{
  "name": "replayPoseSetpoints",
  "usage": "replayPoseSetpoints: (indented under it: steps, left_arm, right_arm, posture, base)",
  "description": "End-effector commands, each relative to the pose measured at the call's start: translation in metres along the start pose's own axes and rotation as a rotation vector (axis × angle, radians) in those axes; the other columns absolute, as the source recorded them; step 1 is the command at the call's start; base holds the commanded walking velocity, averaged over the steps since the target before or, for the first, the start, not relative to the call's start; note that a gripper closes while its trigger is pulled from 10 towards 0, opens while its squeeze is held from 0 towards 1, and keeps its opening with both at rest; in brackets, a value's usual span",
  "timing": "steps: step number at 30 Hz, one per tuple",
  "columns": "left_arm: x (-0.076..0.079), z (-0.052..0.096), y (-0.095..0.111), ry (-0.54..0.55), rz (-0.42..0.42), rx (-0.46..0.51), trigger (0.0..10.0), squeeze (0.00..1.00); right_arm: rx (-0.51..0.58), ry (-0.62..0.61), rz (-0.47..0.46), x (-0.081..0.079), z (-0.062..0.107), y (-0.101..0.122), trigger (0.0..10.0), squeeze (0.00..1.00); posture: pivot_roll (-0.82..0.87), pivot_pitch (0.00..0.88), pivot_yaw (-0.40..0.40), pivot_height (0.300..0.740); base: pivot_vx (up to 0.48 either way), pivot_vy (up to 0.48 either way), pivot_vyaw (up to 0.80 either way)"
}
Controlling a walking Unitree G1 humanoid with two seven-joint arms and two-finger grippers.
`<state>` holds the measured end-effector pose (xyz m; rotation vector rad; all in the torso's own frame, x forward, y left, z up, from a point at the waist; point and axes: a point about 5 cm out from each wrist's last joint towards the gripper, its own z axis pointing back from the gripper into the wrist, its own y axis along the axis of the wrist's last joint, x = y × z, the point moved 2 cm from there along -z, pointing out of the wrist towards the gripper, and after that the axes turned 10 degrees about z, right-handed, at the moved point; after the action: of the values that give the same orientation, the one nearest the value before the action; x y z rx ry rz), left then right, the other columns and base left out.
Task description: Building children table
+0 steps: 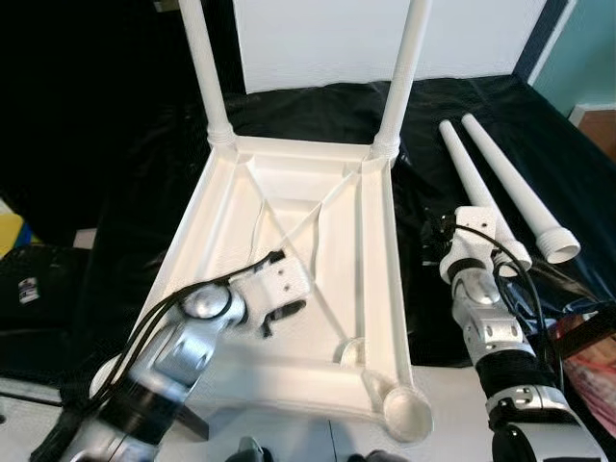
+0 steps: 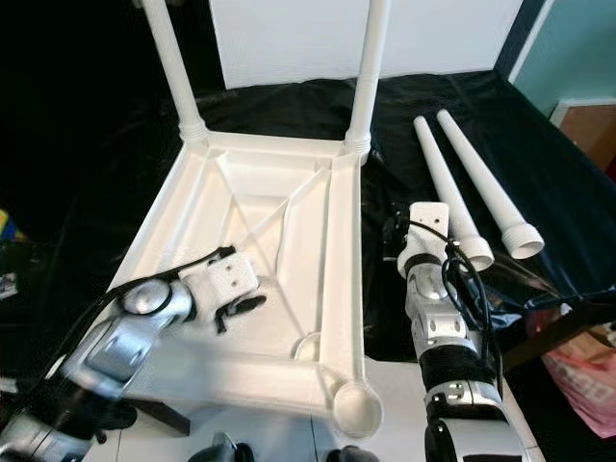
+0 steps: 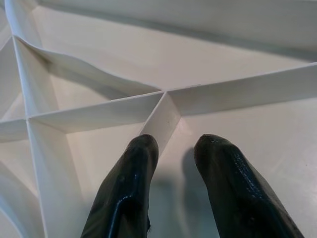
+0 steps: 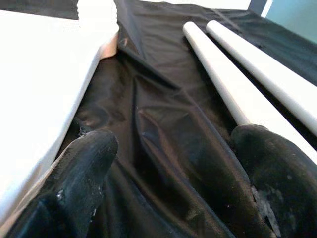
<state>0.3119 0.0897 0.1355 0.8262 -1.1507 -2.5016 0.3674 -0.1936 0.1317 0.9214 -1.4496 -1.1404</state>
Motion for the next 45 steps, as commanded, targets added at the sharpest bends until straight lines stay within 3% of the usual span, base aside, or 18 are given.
replayPoseSetpoints:
  steps: [1, 7, 10, 13, 17, 19, 24, 27, 32, 34, 40, 41, 45]
  left_arm:
    - [-0.034, 0.005, -0.006, 0.432, -0.004, 0.022, 10.0, 0.00]
    - [-0.049, -0.002, 0.001, 0.502, -0.023, 0.014, 10.0, 0.00]
    - [-0.049, -0.002, 0.001, 0.502, -0.023, 0.014, 10.0, 0.00]
    - [-0.060, -0.014, 0.010, 0.566, 0.042, 0.037, 10.0, 0.00]
    - [-0.062, -0.020, 0.016, 0.596, 0.078, 0.056, 10.0, 0.00]
    - [-0.066, -0.030, 0.028, 0.650, 0.139, 0.108, 10.0, 0.00]
    - [-0.070, -0.029, 0.042, 0.681, 0.127, 0.179, 10.0, 0.00]
    - [-0.072, -0.017, 0.058, 0.584, 0.063, 0.299, 10.0, 0.00]
    - [-0.071, -0.009, 0.062, 0.512, 0.059, 0.356, 10.0, 0.00]
    - [-0.074, 0.002, 0.067, 0.448, 0.070, 0.442, 10.0, 0.00]
    - [-0.078, -0.001, 0.058, 0.420, 0.080, 0.408, 10.0, 0.00]
    - [-0.072, -0.008, 0.054, 0.378, 0.077, 0.382, 10.0, 1.00]
    - [-0.054, -0.023, 0.040, 0.256, -0.001, 0.291, 10.0, 1.00]
  right_arm:
    - [-0.019, -0.011, -0.010, 0.003, 0.000, -0.003, 10.0, 0.00]
    - [-0.014, -0.019, -0.011, 0.005, -0.001, -0.001, 10.0, 0.00]
    - [-0.014, -0.019, -0.011, 0.005, -0.001, -0.001, 10.0, 0.00]
    - [-0.012, -0.024, -0.013, 0.006, -0.001, 0.001, 10.0, 0.00]
    - [-0.008, -0.026, -0.016, 0.006, -0.001, 0.001, 10.0, 0.00]
    - [-0.003, -0.032, -0.018, 0.007, -0.001, 0.003, 10.0, 0.00]
    - [0.000, -0.037, -0.018, 0.010, 0.000, 0.004, 10.0, 0.00]
    - [-0.001, -0.045, -0.012, 0.014, 0.002, 0.002, 10.0, 0.00]
    - [-0.002, -0.048, -0.010, 0.015, 0.002, 0.001, 10.0, 0.00]
    - [-0.005, -0.048, -0.007, 0.016, 0.003, 0.000, 10.0, 0.00]
    - [-0.007, -0.041, -0.004, 0.015, 0.001, 0.001, 10.0, 0.00]
    - [-0.003, -0.037, -0.005, 0.013, 0.000, 0.003, 10.0, 0.00]
    - [0.005, -0.033, -0.007, 0.012, -0.002, 0.007, 10.0, 0.00]
  posture:
    - [0.00, 0.095, -0.027, 0.740]
    - [-0.01, 0.093, -0.025, 0.740]
    - [-0.01, 0.093, -0.025, 0.740]
    - [-0.01, 0.089, -0.021, 0.740]
    - [-0.02, 0.089, -0.021, 0.740]
    - [-0.03, 0.090, -0.017, 0.740]
    - [-0.03, 0.091, -0.013, 0.740]
    - [-0.03, 0.092, -0.009, 0.740]
    - [-0.03, 0.092, -0.010, 0.740]
    - [-0.03, 0.090, -0.013, 0.740]
    - [-0.02, 0.083, -0.017, 0.740]
    - [-0.02, 0.073, -0.019, 0.740]
    - [-0.03, 0.067, -0.017, 0.740]
  base:
    - [0.000, 0.000, 0.00]
    - [0.000, 0.000, 0.00]
    - [0.000, 0.000, 0.00]
    - [0.000, 0.000, 0.00]
    - [0.000, 0.000, 0.00]
    - [0.000, 0.000, 0.00]
    - [0.000, 0.000, 0.00]
    - [0.000, 0.000, 0.00]
    - [0.000, 0.000, 0.00]
    - [0.000, 0.000, 0.00]
    - [0.000, 0.000, 0.00]
    - [0.000, 0.000, 0.00]
    - [0.000, 0.000, 0.00]
